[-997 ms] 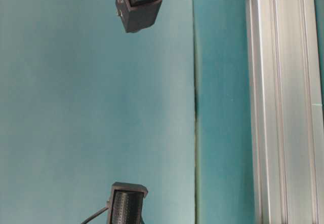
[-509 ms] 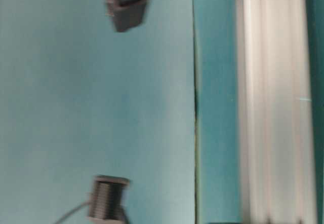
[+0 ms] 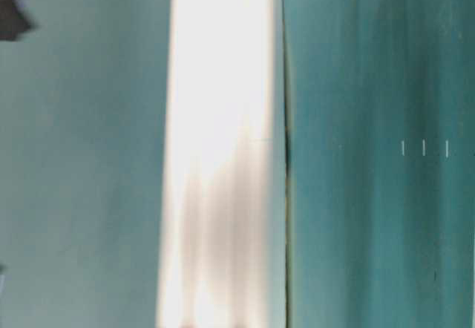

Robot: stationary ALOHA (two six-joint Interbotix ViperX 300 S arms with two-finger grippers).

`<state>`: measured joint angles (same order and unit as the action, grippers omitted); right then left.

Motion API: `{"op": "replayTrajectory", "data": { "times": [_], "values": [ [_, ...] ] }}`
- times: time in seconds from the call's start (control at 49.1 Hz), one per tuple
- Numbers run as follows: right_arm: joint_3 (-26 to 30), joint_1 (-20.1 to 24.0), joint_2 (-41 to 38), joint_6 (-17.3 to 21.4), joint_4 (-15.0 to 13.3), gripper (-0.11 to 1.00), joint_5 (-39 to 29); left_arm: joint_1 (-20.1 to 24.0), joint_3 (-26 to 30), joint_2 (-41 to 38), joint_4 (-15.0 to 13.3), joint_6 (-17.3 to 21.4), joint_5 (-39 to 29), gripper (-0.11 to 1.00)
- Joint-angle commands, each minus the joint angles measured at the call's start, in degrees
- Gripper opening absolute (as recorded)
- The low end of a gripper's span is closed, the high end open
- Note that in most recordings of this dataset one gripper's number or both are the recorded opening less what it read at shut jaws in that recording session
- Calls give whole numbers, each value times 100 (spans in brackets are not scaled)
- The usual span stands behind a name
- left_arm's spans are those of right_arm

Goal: Lift the metal rail with both hands.

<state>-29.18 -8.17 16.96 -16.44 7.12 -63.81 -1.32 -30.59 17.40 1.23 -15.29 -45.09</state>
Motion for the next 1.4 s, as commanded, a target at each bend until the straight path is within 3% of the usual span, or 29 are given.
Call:
{"op": "replayTrajectory", "data": {
  "times": [0.0, 0.387, 0.651, 0.997, 1.16, 1.384],
  "values": [
    [475, 18, 132, 79, 18, 37, -290, 149, 510, 308, -9, -9, -360, 31],
    [2215, 53, 264, 853, 18, 37, -2013, 554, 2083, 457, -9, 554, -1951, 31],
    [3243, 105, 264, 1283, 18, 37, -2514, 650, 3155, 264, 0, 765, -2672, 31],
    [3533, 167, 211, 1731, 18, 37, -2584, 782, 4175, -62, 26, 835, -3454, 31],
    [3533, 185, 237, 1907, 9, 37, -2646, 791, 4271, -105, 26, 1099, -3489, 31],
    [3542, 185, 246, 1942, -35, 37, -2654, 826, 4254, -123, 26, 1090, -3489, 31]
  ]
}}
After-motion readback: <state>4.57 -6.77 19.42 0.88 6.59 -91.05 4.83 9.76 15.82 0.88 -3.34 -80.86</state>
